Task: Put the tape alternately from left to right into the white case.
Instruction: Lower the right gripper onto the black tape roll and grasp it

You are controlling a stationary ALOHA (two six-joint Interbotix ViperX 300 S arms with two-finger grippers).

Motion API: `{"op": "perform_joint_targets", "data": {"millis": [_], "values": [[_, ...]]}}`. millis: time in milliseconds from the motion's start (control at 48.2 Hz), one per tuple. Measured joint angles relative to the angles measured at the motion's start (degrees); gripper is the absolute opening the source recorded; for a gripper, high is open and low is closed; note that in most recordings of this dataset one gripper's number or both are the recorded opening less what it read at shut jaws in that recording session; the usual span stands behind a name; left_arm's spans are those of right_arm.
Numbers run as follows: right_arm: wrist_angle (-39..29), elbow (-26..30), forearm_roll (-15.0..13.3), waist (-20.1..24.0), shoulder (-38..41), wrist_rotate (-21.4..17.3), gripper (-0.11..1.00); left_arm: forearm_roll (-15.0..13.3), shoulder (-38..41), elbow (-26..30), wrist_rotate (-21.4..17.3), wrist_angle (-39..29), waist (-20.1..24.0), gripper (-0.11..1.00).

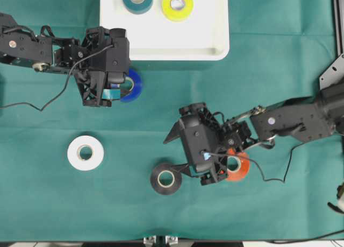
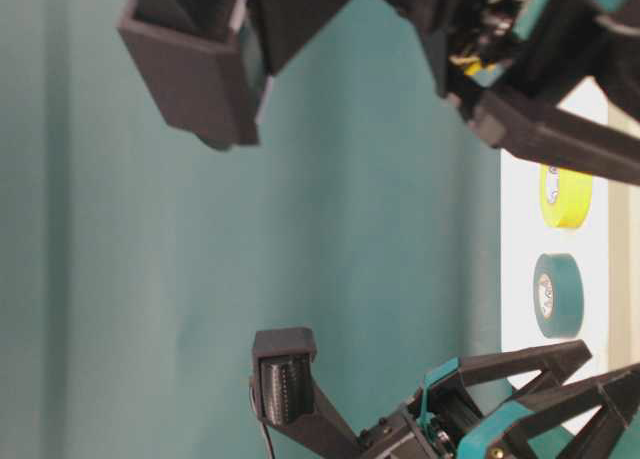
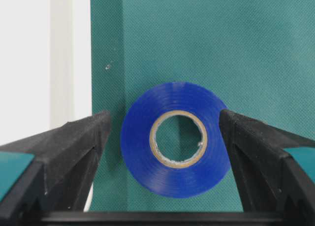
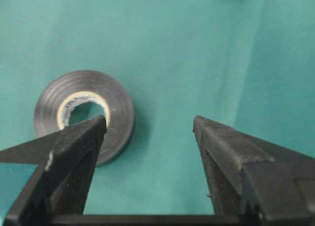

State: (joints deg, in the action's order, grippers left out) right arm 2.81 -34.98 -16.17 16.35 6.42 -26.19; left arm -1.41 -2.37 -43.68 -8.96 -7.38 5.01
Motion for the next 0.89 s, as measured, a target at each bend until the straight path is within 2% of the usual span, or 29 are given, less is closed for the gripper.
{"op": "perform_joint_targets", "data": {"millis": [166, 581, 892], "values": [[-1.14, 1.93, 0.0, 0.09, 2.64, -1.58, 0.76, 0.0, 0.0, -0.26, 0.79, 0.0, -0.35, 0.81], [-3.34, 6.77, 0.0, 1.67, 9.05, -2.37, 0.76, 0.0, 0.0, -0.53, 0.79, 0.09, -0.88, 0.81], [-7.65, 9.23, 0.0, 1.67, 12.04, -4.31, 0.76, 0.0, 0.0, -0.7, 0.79, 0.35, -1.49, 0.81]]}}
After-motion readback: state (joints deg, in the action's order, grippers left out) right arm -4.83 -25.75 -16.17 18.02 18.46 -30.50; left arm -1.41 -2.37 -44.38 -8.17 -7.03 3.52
